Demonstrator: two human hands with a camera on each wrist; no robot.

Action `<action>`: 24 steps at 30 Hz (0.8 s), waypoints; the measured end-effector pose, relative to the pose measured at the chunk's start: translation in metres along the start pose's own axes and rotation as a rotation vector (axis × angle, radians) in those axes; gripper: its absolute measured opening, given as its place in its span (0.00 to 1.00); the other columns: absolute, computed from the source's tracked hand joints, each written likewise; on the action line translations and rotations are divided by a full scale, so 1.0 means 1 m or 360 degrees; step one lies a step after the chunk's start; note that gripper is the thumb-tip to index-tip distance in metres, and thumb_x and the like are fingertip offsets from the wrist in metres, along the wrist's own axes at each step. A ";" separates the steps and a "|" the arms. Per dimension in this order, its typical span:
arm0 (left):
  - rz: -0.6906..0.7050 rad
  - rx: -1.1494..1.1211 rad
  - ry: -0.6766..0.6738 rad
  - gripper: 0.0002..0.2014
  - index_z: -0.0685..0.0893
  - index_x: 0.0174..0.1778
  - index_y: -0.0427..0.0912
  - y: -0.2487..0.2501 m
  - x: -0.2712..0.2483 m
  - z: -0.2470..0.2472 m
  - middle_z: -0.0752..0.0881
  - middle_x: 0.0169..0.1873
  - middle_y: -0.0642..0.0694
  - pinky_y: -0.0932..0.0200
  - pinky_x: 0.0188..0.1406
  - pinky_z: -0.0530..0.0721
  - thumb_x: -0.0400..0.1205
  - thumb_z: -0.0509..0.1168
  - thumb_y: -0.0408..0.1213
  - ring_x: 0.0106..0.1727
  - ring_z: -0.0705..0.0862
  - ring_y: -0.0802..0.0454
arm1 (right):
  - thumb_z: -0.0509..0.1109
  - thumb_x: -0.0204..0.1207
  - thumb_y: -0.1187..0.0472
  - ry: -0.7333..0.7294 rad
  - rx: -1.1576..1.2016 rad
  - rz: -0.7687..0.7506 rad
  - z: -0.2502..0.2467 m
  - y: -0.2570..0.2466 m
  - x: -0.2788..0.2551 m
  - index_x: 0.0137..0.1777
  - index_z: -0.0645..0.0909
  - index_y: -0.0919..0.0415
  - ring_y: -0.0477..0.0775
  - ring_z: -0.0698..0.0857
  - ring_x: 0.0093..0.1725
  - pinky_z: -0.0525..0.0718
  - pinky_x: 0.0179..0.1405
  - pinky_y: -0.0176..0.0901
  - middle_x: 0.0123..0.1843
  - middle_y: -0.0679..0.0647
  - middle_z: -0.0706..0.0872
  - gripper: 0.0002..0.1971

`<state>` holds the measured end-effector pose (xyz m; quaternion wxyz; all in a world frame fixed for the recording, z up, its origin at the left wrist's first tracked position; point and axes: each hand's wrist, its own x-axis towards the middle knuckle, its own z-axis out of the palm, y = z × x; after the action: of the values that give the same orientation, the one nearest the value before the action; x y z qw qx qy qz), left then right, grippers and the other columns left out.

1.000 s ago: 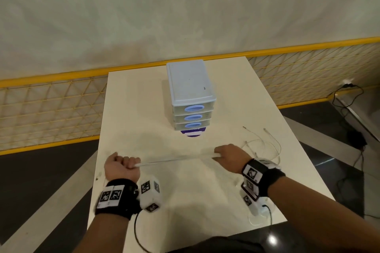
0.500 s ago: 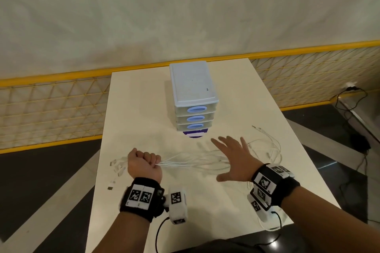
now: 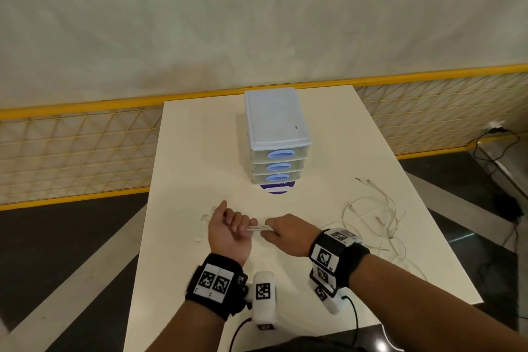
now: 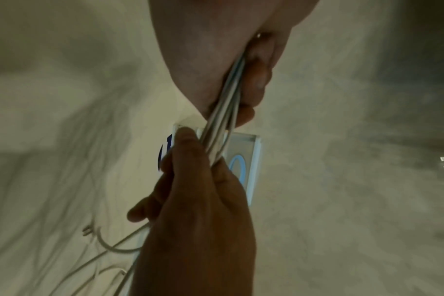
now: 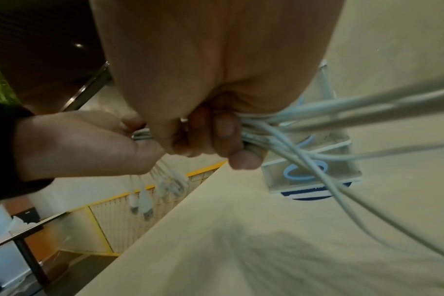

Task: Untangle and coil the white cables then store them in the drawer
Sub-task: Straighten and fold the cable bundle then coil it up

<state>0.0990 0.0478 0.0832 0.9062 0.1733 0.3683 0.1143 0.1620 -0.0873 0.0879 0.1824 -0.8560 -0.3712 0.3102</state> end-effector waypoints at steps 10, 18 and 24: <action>0.0095 -0.0023 0.0097 0.29 0.59 0.16 0.49 0.007 0.004 -0.016 0.56 0.12 0.53 0.57 0.28 0.64 0.84 0.59 0.45 0.13 0.57 0.54 | 0.55 0.83 0.51 -0.0035 -0.0161 0.0156 -0.003 0.036 -0.025 0.49 0.75 0.61 0.62 0.80 0.43 0.68 0.39 0.44 0.45 0.62 0.85 0.14; 0.0163 -0.0008 0.0022 0.31 0.59 0.15 0.49 0.005 0.006 -0.013 0.57 0.12 0.53 0.58 0.28 0.66 0.86 0.54 0.52 0.13 0.57 0.54 | 0.68 0.68 0.35 0.0064 -0.0245 0.0114 -0.003 0.016 -0.022 0.82 0.45 0.49 0.54 0.45 0.84 0.42 0.82 0.54 0.85 0.52 0.49 0.49; 0.0113 -0.0051 -0.0028 0.30 0.60 0.15 0.48 0.003 -0.002 -0.001 0.58 0.13 0.52 0.57 0.33 0.72 0.86 0.56 0.50 0.14 0.59 0.54 | 0.68 0.75 0.46 -0.0084 -0.0046 -0.0034 0.006 -0.019 0.010 0.79 0.56 0.58 0.57 0.65 0.79 0.51 0.81 0.56 0.79 0.58 0.68 0.38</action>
<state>0.0966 0.0499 0.0846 0.9075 0.1727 0.3520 0.1508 0.1533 -0.0673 0.0899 0.1634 -0.8460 -0.3895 0.3254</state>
